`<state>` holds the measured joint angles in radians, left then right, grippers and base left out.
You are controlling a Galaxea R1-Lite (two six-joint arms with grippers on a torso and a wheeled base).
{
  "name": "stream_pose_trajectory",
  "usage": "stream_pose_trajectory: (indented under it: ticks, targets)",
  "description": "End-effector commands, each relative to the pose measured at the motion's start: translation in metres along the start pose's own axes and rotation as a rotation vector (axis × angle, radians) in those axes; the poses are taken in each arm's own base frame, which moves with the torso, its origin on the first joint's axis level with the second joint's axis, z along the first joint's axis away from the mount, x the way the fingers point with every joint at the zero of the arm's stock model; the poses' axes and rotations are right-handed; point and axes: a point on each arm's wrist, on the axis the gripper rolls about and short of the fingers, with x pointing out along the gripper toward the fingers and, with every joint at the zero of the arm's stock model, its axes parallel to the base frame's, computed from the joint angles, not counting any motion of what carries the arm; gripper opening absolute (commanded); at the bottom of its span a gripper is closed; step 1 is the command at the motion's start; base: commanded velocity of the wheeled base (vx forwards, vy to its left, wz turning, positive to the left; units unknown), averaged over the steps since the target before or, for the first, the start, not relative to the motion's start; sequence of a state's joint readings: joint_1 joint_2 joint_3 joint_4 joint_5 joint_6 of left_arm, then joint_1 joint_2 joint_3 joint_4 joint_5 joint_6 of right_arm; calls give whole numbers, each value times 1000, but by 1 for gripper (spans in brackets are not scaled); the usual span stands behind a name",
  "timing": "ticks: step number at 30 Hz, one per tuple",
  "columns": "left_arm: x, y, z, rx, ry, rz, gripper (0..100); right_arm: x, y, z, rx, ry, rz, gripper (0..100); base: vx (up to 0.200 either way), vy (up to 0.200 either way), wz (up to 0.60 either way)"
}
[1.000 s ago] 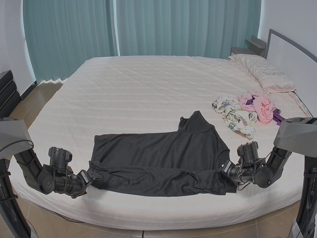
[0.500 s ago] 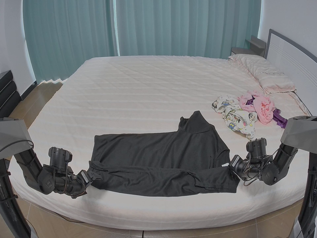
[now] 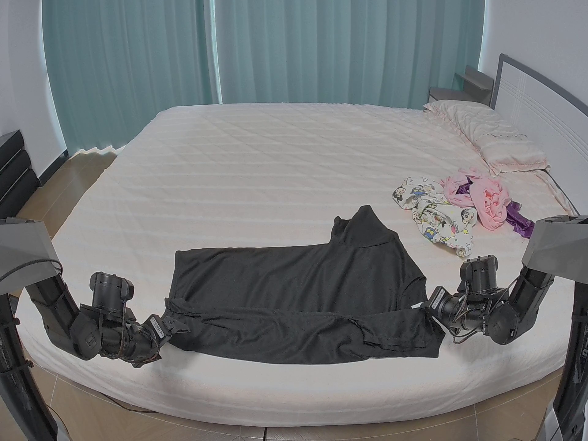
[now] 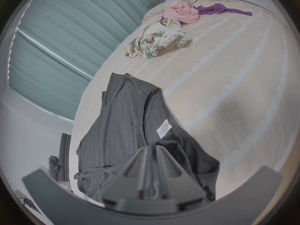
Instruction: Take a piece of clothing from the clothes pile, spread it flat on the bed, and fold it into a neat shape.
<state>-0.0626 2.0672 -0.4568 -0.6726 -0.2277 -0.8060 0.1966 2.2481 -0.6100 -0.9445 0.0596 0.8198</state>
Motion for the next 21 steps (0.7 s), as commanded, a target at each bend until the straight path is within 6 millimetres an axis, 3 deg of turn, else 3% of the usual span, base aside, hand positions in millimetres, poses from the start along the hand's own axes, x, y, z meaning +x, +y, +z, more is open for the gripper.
stream_pose_trajectory:
  ticks: [1, 7, 14, 21]
  targets:
    - [-1, -1, 0, 2, -2, -5, 100, -1, -2, -2, -5, 6, -4, 100, 0, 0, 0]
    - [-2, -2, 2, 6, -12, -15, 100, -12, 0, 13, 16, -51, 21, 100, 0, 0, 0]
    - [-10, -11, 32, -10, -141, -82, 100, -17, -4, 6, 20, -32, 7, 100, 0, 0, 0]
    - [2, -30, 52, -3, -148, -88, 100, -21, 2, 2, 42, -31, 22, 100, 0, 0, 0]
